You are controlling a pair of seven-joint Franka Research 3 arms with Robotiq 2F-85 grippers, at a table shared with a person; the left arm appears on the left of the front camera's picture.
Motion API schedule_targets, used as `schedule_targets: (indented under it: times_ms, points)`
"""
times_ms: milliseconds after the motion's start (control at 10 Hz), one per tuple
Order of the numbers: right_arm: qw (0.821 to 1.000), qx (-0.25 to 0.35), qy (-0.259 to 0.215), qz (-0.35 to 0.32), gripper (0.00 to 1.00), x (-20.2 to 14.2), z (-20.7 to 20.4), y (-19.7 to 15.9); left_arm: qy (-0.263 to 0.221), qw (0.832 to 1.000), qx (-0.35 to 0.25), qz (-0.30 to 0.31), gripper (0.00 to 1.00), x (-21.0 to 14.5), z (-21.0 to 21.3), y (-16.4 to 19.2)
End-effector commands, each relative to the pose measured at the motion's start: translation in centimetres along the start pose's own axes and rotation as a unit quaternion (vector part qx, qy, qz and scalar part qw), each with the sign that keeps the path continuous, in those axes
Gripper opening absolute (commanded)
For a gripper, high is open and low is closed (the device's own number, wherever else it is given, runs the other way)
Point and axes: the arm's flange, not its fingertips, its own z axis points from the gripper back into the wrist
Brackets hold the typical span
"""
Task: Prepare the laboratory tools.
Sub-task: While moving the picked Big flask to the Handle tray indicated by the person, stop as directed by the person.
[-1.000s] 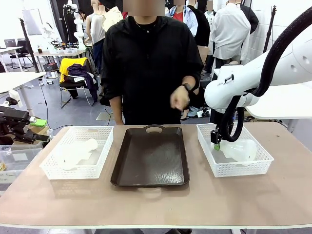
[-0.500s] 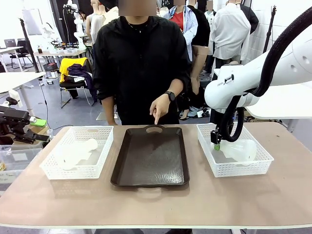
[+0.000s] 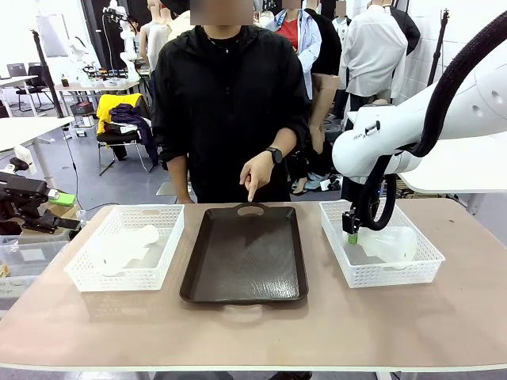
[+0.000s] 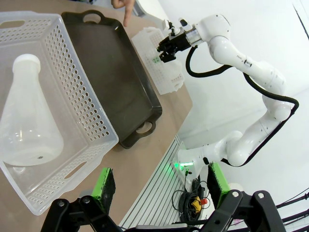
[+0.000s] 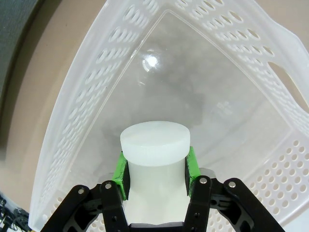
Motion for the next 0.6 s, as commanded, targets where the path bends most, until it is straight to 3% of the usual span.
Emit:
schedule_targets:
  times_ms: [0,500]
  points:
    - [1.0,-0.011,0.002,-0.006,0.0,0.19,0.05,0.1,-0.001,1.0,0.001,-0.001,1.0,-0.04,0.16,-0.07]
    - [1.0,-0.011,0.002,-0.006,0.0,0.19,0.05,0.1,-0.001,1.0,0.001,-0.001,1.0,-0.04,0.16,-0.07]
